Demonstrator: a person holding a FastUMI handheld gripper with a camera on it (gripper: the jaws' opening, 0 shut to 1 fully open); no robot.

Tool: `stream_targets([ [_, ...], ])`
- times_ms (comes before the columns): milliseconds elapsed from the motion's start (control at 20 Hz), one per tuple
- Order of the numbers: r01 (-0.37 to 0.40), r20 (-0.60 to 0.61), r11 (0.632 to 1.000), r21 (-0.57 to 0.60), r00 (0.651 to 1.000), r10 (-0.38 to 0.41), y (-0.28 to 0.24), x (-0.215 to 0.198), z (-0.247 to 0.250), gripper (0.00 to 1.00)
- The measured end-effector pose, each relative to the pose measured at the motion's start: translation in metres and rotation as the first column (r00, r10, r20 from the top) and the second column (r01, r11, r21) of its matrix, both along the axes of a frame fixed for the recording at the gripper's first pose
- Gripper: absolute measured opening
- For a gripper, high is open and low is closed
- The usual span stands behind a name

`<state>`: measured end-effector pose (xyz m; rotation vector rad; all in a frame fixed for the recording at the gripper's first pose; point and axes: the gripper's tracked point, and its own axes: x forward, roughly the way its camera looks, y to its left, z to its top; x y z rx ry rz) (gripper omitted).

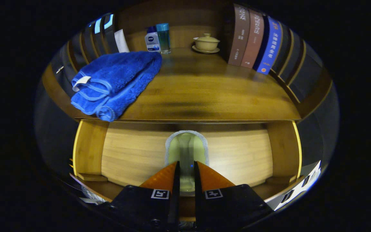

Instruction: Pull open the drawer, take out the items inside it, and place them on the countertop above the cabinet.

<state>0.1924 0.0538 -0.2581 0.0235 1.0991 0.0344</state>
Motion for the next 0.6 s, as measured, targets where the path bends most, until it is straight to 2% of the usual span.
stream_targets([
  [200,-0.003,0.028,0.999,-0.052,1.000,0.004,-0.002,-0.014,0.045,0.25],
  [300,0.004,0.065,0.999,-0.053,0.998,-0.001,-0.001,-0.007,0.071,0.25],
  [450,0.000,0.089,0.998,-0.068,0.996,0.006,-0.002,0.020,0.095,0.25],
  [600,-0.015,0.079,0.998,-0.063,0.997,0.020,0.000,0.060,0.095,0.25],
])
